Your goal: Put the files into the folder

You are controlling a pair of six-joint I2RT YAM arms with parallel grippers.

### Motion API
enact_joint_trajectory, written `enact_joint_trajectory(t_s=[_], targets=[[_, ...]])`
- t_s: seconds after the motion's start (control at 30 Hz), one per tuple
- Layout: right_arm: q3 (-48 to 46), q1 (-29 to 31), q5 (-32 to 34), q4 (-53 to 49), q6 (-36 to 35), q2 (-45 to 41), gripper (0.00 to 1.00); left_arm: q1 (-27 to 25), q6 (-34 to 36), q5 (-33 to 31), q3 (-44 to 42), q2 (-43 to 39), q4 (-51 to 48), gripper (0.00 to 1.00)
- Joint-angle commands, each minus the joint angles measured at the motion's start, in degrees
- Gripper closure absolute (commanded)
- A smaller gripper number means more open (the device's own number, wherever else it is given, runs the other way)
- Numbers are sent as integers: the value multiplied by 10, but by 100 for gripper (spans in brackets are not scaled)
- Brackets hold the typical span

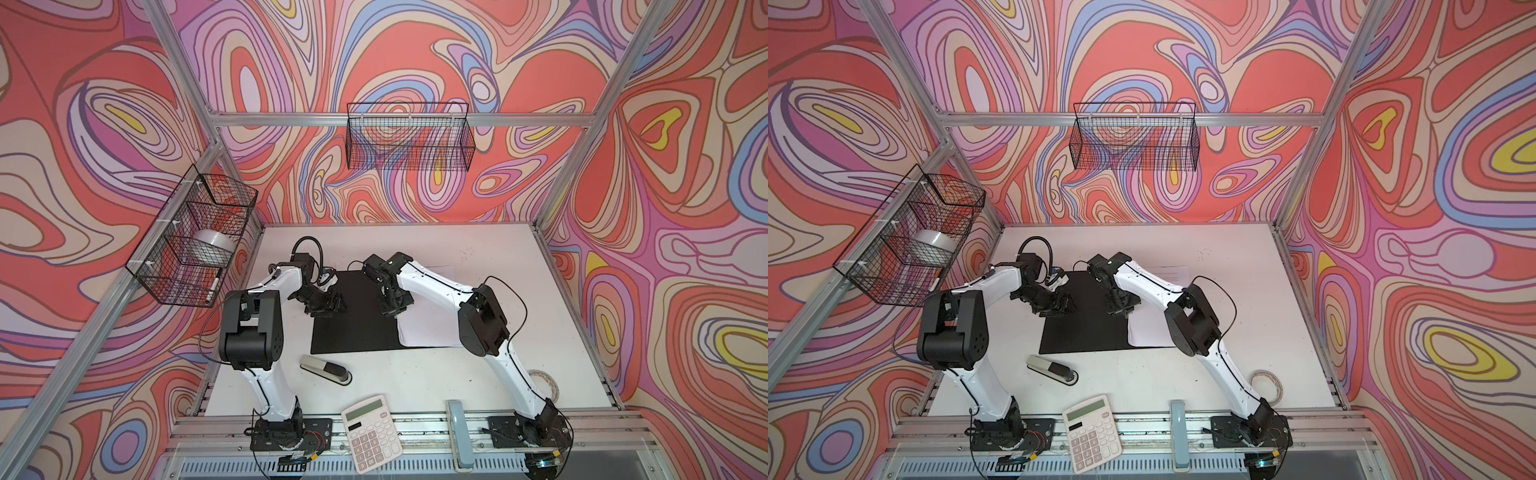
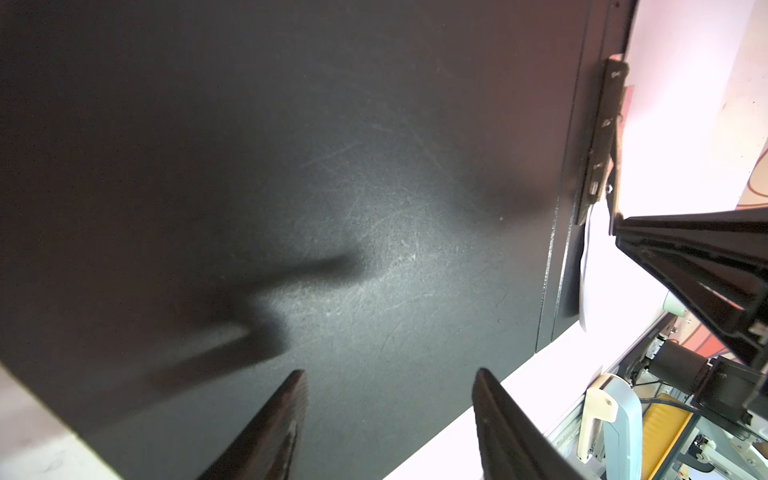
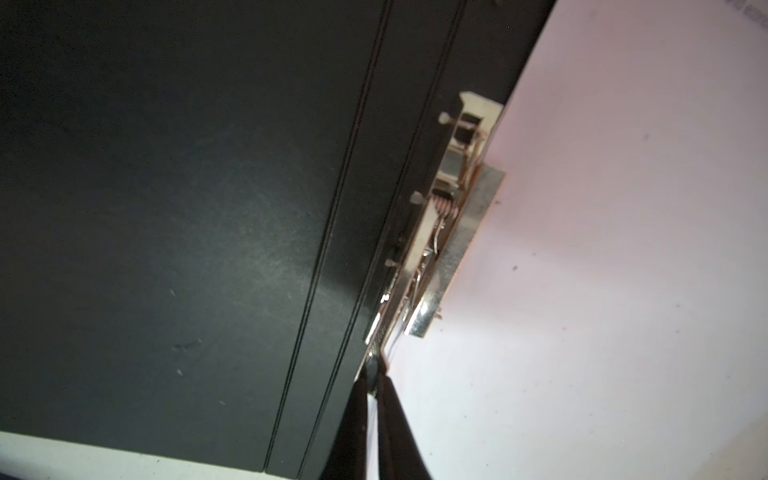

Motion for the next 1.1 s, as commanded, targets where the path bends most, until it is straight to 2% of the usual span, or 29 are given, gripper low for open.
enact_joint_trajectory(t_s=[0.0,0.4,1.07], targets=[[-2,-12,11,-17,-7,4,93,3,-3,-18,-3,26,3,37],[-14,-25,10,-20,-20,-8,93,3,-23,-84,15,54,-6,40],[-62,-33,0,25,-22,-27,93,3,-30,-91,19,65,-12,41]])
